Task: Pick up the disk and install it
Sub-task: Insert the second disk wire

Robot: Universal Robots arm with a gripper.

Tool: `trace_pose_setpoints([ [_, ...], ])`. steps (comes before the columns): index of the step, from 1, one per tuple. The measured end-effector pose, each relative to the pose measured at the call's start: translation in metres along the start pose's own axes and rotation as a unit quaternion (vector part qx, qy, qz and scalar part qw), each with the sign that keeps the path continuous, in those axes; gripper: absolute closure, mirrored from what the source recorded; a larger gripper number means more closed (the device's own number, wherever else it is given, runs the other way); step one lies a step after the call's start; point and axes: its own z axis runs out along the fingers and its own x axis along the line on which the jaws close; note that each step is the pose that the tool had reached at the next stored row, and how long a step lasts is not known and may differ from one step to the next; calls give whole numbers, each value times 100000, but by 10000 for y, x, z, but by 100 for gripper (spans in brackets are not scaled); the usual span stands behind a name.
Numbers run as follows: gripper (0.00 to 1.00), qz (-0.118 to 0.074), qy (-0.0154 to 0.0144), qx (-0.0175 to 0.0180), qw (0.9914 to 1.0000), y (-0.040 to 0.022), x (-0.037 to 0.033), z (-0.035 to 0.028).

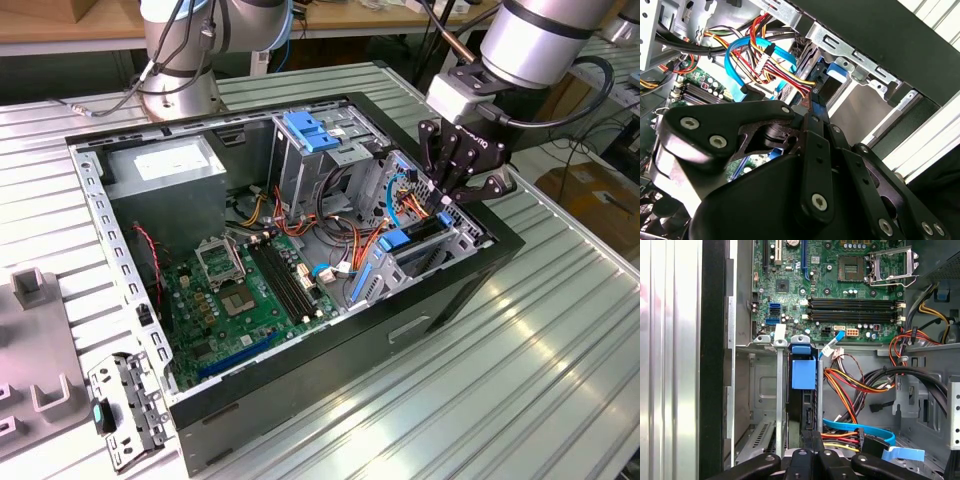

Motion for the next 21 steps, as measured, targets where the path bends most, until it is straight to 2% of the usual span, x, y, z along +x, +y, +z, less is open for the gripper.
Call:
trace_pose_setpoints([
  [14,89,14,20,2,100000,13,-9,-14],
  [18,89,2,15,2,100000,15,-15,-179],
  [21,89,-5,7,1,100000,14,-56,-223],
])
